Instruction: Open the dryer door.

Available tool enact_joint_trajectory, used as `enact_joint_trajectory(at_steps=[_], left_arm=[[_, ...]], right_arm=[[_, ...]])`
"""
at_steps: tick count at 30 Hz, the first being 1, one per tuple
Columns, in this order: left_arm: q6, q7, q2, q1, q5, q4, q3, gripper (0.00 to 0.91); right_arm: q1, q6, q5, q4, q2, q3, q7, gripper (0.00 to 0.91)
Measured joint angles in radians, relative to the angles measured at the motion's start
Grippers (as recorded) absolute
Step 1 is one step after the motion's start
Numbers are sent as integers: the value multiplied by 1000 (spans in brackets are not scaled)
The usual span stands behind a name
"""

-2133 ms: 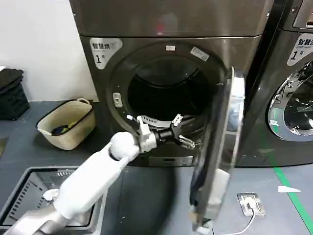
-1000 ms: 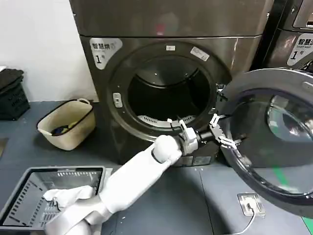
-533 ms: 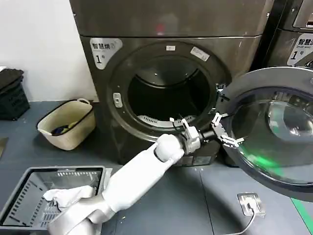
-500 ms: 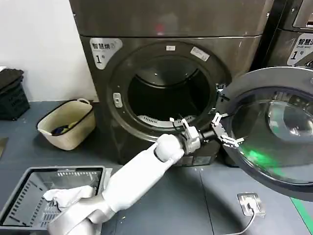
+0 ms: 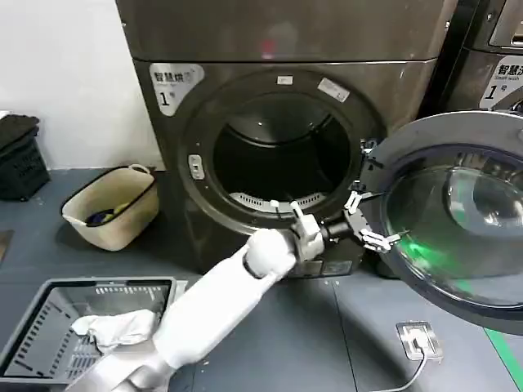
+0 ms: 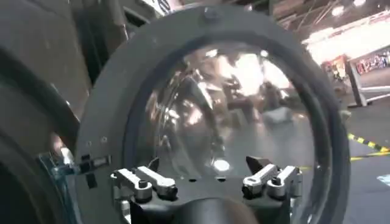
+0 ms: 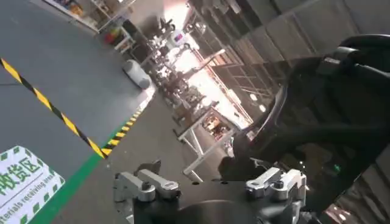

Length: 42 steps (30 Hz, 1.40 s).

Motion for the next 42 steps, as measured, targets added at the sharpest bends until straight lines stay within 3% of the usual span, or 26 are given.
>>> enact_joint_trajectory(at_steps=[13,19,26,33,38,42], left_arm=[[159,-35,246,203,-45,-372,-170,907],[252,-55,372,326,-64,-533,-307,907],[341,-138,522,537,-141,-671,-521,907],[496,-281,630,779,-359,-801,-803,907],[652,-512,653,883,-627,-850,-975,907],[679,-692,679,943,-861,-852,-1087,907]], right_arm=[[4,17,29,24,2,-13,-19,907],[4,26,36,43,10,-26,-22,907],[9,24,44,66,14,-47,-26,907],[15,21,65,75,9,-62,-32,907],[8,20,89,68,3,-61,-42,907],[5,20,111,61,2,-60,-51,907]])
